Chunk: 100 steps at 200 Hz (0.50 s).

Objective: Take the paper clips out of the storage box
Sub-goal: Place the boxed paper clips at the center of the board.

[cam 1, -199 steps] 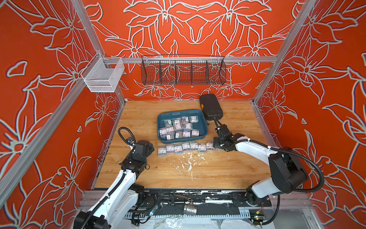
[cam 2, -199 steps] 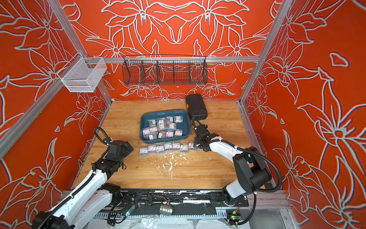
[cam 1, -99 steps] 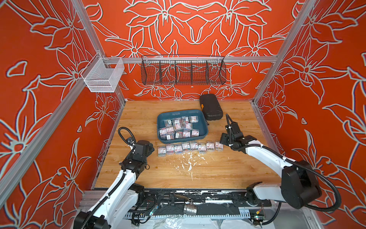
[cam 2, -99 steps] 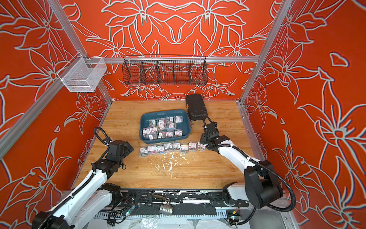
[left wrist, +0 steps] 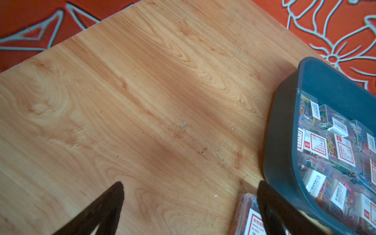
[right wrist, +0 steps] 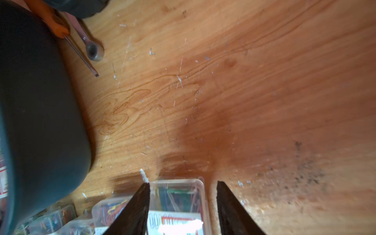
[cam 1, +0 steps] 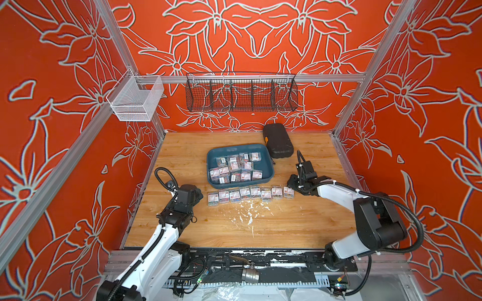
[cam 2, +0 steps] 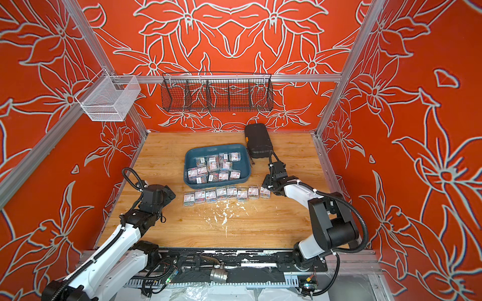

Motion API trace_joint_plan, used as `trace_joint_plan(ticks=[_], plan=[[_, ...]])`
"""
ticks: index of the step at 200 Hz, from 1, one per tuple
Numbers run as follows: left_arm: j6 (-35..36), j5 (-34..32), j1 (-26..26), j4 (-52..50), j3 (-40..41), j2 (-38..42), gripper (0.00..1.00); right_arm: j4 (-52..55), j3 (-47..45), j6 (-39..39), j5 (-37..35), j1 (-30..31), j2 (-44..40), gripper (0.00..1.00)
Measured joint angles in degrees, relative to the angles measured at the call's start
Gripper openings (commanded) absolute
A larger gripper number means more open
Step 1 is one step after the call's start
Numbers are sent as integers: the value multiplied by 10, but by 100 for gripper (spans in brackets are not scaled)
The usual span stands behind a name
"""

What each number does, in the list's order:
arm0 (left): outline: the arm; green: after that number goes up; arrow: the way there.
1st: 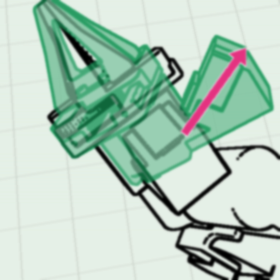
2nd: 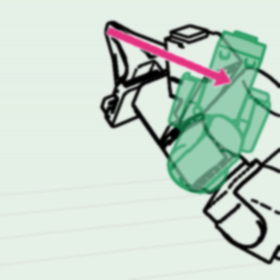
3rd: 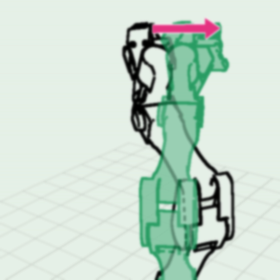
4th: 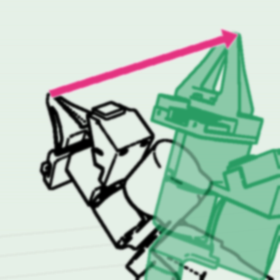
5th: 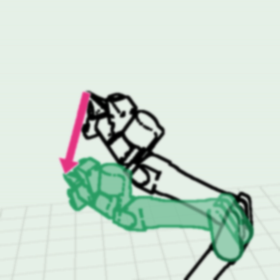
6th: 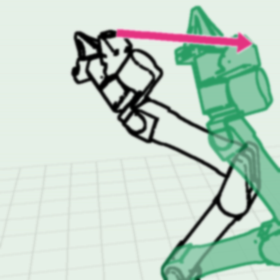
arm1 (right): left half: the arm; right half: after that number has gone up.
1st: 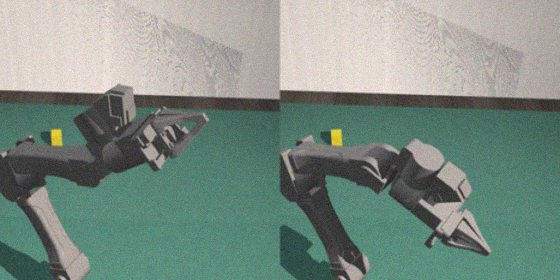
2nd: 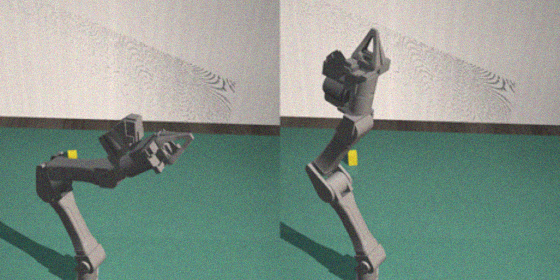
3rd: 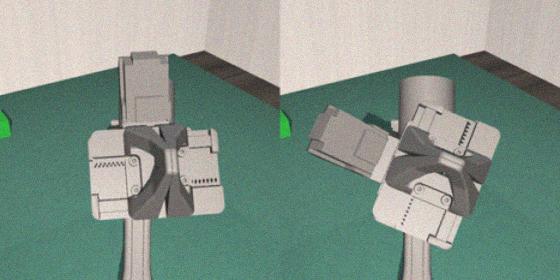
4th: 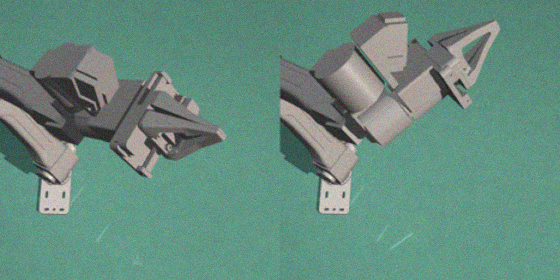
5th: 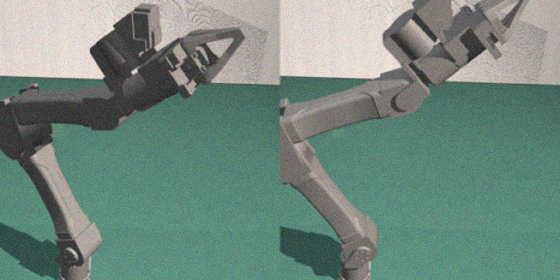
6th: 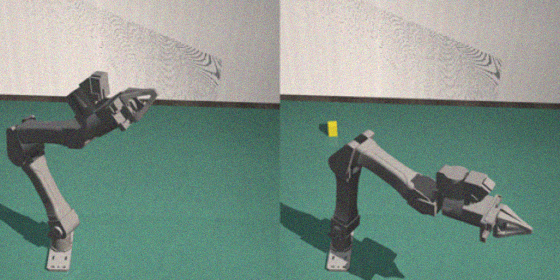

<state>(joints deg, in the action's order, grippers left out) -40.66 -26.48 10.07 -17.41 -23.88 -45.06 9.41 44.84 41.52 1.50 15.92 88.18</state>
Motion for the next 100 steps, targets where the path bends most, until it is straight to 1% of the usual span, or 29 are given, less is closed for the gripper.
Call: trace_joint_plan(ticks=[27,57,100], plan=[[0,0,0,0,0,0,99,-20,0,14,22,-2,17,51],[0,0,0,1,2,4,99,-46,-10,32,40,-2,17,50],[0,0,0,2,5,13,99,-83,-74,76,48,-2,-23,50]])
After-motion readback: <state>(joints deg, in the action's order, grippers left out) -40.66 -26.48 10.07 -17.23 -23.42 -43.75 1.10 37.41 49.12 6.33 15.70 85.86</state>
